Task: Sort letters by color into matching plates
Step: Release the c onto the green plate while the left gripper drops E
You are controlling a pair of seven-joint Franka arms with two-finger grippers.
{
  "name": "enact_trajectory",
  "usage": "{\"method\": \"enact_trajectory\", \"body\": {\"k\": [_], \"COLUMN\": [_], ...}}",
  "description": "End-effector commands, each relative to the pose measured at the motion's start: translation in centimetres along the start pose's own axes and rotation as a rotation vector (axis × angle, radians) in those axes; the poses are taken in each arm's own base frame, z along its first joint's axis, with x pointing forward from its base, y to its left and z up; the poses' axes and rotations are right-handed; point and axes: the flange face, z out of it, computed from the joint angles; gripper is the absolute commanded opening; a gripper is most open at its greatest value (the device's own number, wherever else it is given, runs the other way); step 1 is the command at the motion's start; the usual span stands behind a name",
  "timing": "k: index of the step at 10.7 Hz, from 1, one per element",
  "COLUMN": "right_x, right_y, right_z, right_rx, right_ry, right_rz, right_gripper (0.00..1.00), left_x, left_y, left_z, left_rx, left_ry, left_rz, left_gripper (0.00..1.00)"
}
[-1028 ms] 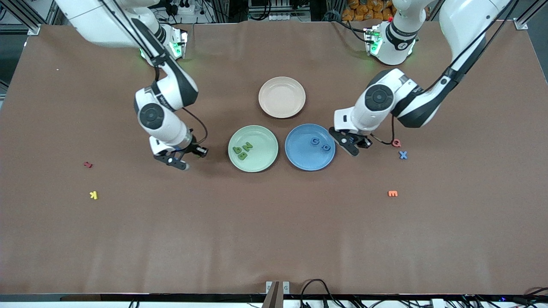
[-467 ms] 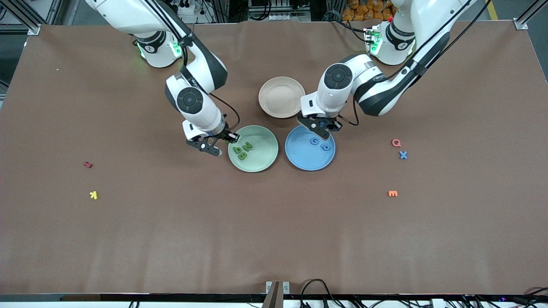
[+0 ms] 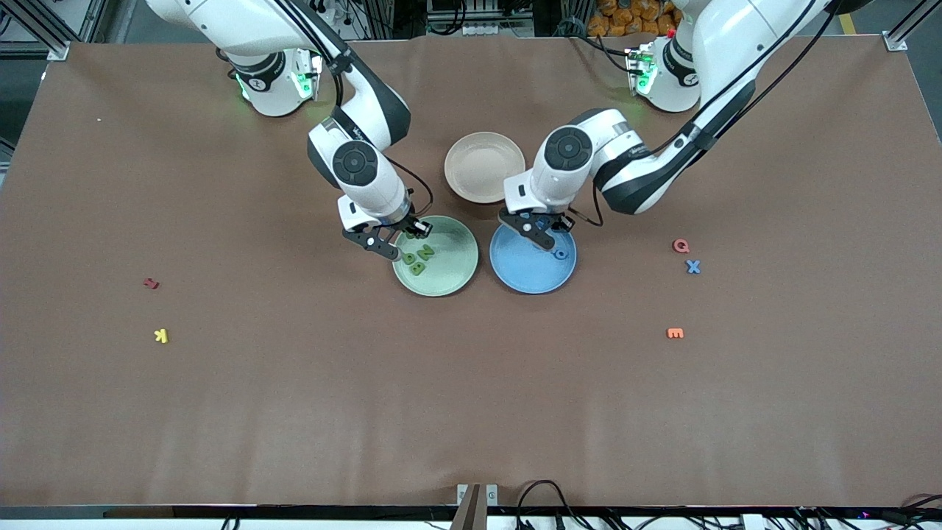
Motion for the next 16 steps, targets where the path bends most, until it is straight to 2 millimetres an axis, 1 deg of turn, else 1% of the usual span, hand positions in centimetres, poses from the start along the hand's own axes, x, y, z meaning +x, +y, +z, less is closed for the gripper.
{"method": "enact_trajectory", "body": {"k": [1,2,3,4,5,7,8,9,10,11,14,16], "right_x": [0.8,1.3,1.7,1.9,2.1,3.2,3.9,5.6,7.2,9.2,15.2,19.3], "right_y": [-1.7,-1.6,-1.5,-1.6,-1.7,-1.2,-0.6,0.4,1.3,2.5,7.0,10.7], "right_z": [0.4,0.4,0.2,0.1,-0.2,-0.4,-0.7,-0.9,-1.1,-1.3,-2.0,-2.7], "right_rx": [0.009,0.010,0.010,0.014,0.019,0.014,0.002,-0.009,-0.011,-0.011,-0.006,-0.008], "right_ry": [-0.012,-0.009,-0.003,0.000,0.003,0.012,0.011,0.017,0.026,0.031,0.034,0.049], "right_rz": [0.052,0.059,0.059,0.058,0.060,0.061,0.026,0.006,-0.013,-0.030,-0.070,-0.115], "right_gripper": [0.20,0.66,1.00,1.00,1.00,1.00,1.00,1.00,1.00,1.00,1.00,1.00], "left_x": [1.3,1.3,1.3,1.3,1.4,1.3,1.2,1.0,1.0,0.8,-0.3,-0.6], "left_y": [0.3,0.2,0.1,-0.2,-0.9,-1.8,-2.6,-4.0,-6.0,-7.6,-11.7,-12.2], "left_z": [0.8,0.9,0.9,0.8,0.8,0.7,0.8,0.8,0.8,0.8,0.4,0.4], "left_rx": [0.014,0.015,0.014,0.016,0.020,0.027,0.034,0.038,0.035,0.034,0.048,0.052], "left_ry": [-0.014,-0.014,-0.014,-0.014,-0.013,-0.013,-0.021,-0.034,-0.039,-0.042,-0.062,-0.064], "left_rz": [-0.007,-0.008,-0.011,-0.014,-0.022,-0.029,-0.029,-0.050,-0.079,-0.096,-0.141,-0.151], "left_gripper": [0.19,0.32,0.66,1.00,1.00,1.00,1.00,1.00,1.00,1.00,1.00,1.00]}}
